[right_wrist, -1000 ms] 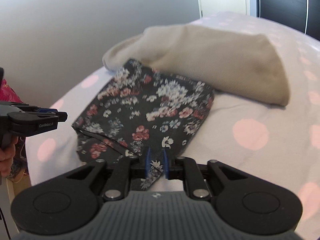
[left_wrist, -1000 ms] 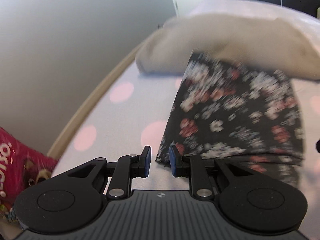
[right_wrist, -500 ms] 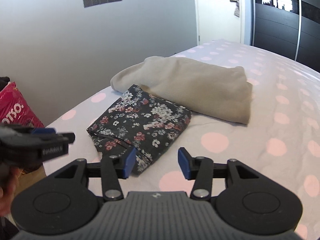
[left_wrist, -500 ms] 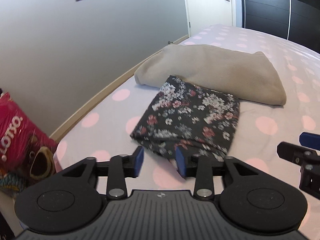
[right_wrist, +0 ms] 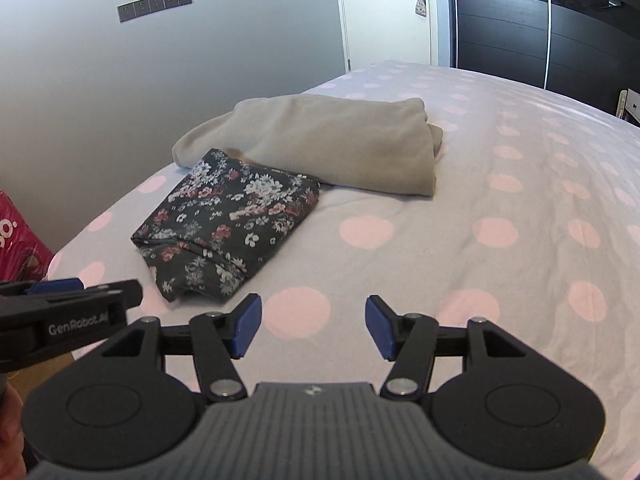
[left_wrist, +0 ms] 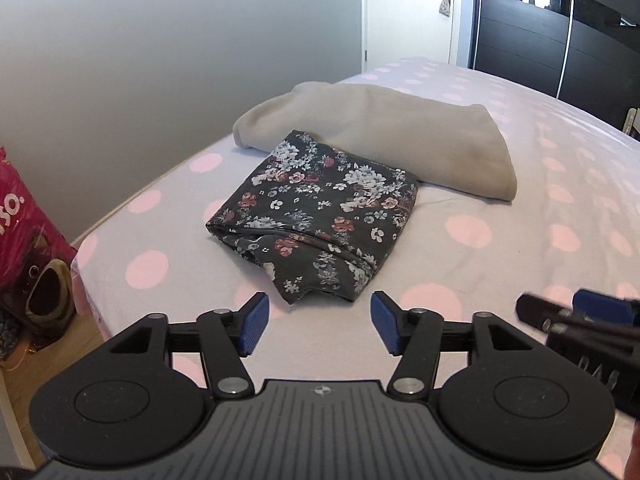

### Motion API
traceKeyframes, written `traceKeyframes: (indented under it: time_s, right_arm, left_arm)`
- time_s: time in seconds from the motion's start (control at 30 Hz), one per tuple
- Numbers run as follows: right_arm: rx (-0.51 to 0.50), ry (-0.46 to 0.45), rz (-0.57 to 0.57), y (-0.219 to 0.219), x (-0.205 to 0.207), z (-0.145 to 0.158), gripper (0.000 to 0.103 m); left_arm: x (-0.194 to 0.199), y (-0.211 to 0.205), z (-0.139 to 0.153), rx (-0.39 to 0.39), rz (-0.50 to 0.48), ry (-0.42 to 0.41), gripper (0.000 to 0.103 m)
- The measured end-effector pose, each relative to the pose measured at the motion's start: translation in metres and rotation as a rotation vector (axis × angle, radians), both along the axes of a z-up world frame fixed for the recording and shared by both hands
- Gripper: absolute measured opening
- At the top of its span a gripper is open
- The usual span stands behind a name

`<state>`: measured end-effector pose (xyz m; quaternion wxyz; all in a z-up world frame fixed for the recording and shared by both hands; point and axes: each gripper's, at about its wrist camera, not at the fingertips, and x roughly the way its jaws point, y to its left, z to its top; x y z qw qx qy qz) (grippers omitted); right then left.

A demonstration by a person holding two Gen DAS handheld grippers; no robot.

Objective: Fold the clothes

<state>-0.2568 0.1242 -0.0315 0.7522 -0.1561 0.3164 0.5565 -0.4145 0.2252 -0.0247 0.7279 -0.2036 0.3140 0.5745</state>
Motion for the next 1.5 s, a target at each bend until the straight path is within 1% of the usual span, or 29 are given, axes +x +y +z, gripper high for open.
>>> traceKeyframes:
  time_s: [0.07,0.17,0.23,0.5,0.77,1.5]
  right_arm:
    - [-0.004,-0.015,0.007,-0.003,-0.002,-0.003,0.065]
    - [-0.011,-0.037,0.009,-0.004,-0.003,-0.006,0.065]
    - [-0.018,-0.032,0.010,-0.003,-0.002,-0.009,0.065]
    - [-0.048,-0.030,0.017,0.003,-0.003,-0.019,0.066]
    - [-0.059,-0.027,0.023,0.006,-0.004,-0.023,0.066]
    - [-0.060,-0.040,0.034,0.006,-0.009,-0.020,0.066]
  left_arm:
    - [0.005,-0.004,-0.004,-0.002,-0.014,0.010,0.065]
    - [0.007,-0.004,-0.011,-0.032,-0.004,0.016,0.065]
    - [0.006,-0.002,-0.016,-0.053,0.004,0.020,0.065]
    - [0.006,0.002,-0.026,-0.077,0.004,0.028,0.065]
    - [0.009,0.003,-0.028,-0.086,-0.003,0.028,0.065]
    - [0.013,-0.001,-0.027,-0.088,-0.016,0.037,0.064]
